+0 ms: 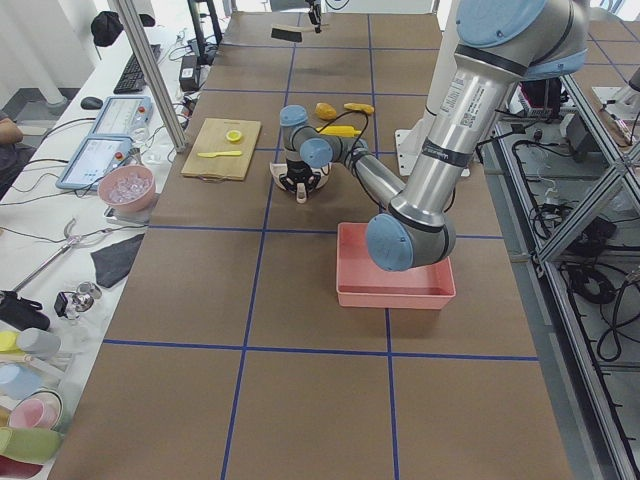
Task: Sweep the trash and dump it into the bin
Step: 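Lift the dustpan with left gripper while right gripper carries brush toward food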
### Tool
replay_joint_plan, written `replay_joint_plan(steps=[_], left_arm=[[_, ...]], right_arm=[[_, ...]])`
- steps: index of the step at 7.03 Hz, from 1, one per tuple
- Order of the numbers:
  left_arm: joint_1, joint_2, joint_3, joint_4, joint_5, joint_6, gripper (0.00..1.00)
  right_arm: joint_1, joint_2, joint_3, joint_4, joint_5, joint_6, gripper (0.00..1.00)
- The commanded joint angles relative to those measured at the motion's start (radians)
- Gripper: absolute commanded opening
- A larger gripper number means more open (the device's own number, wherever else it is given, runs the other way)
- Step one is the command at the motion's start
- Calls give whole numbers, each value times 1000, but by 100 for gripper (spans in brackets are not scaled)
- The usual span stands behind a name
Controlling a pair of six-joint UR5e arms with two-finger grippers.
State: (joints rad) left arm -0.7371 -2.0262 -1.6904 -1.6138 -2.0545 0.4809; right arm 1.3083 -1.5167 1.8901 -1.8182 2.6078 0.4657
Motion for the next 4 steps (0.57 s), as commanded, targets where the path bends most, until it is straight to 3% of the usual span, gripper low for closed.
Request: replay_joint_plan(steps=[1, 3, 4], left_arm=[[-28, 47, -91, 0, 4, 4, 0], [-30, 54, -155, 15, 10, 7, 0], [-24, 49, -166, 31, 10, 5, 0]], right_arm=[[8, -25, 72, -9, 17, 86, 0], [8, -107, 211, -7, 70, 261, 0], [9, -197, 263, 2, 130, 284, 0]])
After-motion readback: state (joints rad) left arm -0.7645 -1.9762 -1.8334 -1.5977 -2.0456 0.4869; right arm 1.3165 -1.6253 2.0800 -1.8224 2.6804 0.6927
